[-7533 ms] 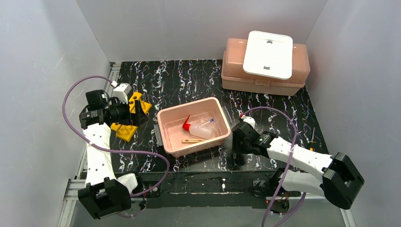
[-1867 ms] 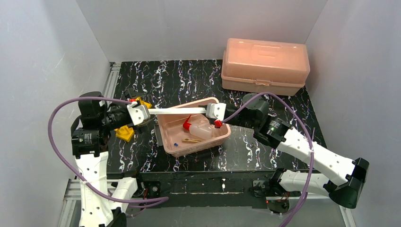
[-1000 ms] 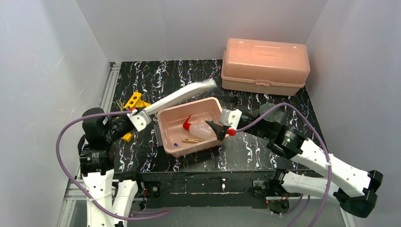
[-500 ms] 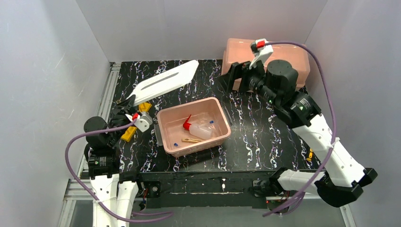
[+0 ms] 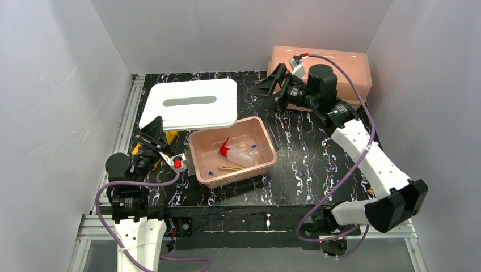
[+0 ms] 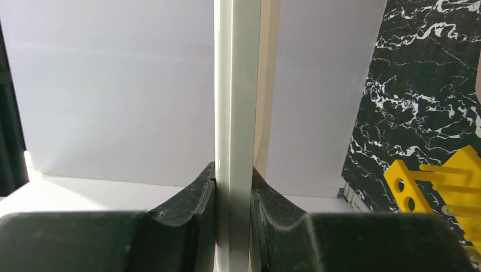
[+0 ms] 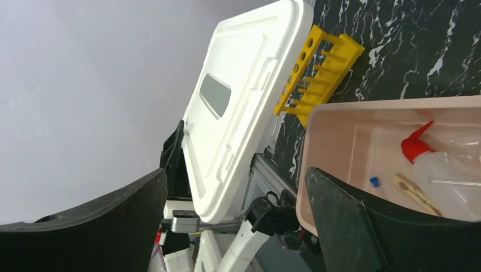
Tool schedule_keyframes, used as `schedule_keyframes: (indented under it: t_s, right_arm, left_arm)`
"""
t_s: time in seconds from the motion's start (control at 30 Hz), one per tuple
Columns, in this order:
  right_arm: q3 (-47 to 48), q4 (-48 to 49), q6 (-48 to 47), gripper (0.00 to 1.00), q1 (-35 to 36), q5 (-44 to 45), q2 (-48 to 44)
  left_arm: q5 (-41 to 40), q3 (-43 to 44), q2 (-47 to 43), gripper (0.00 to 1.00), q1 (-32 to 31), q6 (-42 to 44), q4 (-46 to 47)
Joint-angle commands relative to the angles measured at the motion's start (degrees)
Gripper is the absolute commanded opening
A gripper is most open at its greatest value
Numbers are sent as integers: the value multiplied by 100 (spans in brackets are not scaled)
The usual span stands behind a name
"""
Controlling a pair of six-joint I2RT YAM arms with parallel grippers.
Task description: Organize the chemistry lab equipment
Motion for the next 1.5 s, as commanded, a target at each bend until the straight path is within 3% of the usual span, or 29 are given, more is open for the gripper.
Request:
schedule_keyframes:
  t_s: [0.0, 0.2, 0.43, 0.7, 0.8, 0.87, 0.9, 1.0, 1.07, 1.1, 1.17, 1.2, 1.23, 1.33, 1.47]
  right_arm:
    - [377, 379, 578, 99, 132, -441, 339]
    - [540, 452, 656, 98, 252, -146, 631]
    - [-80, 1112, 1110, 97, 352, 3, 639]
    - [172, 1300, 1157, 86, 724, 94, 977]
    - [36, 1611, 1363, 75, 775, 128, 1027]
    - [-2, 1825, 1500, 60, 821, 123, 1102]
    - [-25, 2008, 1585, 51, 849, 115, 1136]
    - [-105, 2525, 1801, 11, 873, 95, 1238]
    - [-63, 2611, 1811, 1, 861, 93, 1276]
    - [-48, 2585, 1765, 1, 833, 96, 1278]
    - [-53, 2516, 1631, 1, 723, 52, 1233]
    - [-69, 2415, 1511, 1, 634, 12, 1196]
    - [-121, 2320, 1409, 1, 519, -11, 1122]
    - [-500, 2330, 1328, 1, 71, -250, 878]
    - [-1031, 2513, 1240, 1, -411, -819, 567]
  left_arm:
    - [285, -193, -156, 17, -18, 769, 453]
    - [367, -28, -73, 17, -11, 843, 636]
    - [321, 16, -67, 17, -10, 882, 652]
    - [392, 43, 31, 18, -10, 863, 751]
    - [367, 40, 12, 18, -15, 874, 748]
    - [356, 24, 9, 18, -10, 878, 744]
    - [361, 15, 14, 18, -14, 874, 743]
    - [339, 3, 94, 20, -12, 841, 771]
    - [302, 23, 169, 27, -12, 762, 807]
    - [270, 65, 203, 39, -11, 737, 745]
    - [156, 271, 284, 79, -5, 659, 334]
    - [92, 383, 324, 93, -13, 563, 63]
    - [9, 500, 353, 98, -12, 385, -118]
    - [-257, 840, 433, 98, -10, -235, -654]
    - [-672, 1427, 620, 98, -5, -1717, -1469]
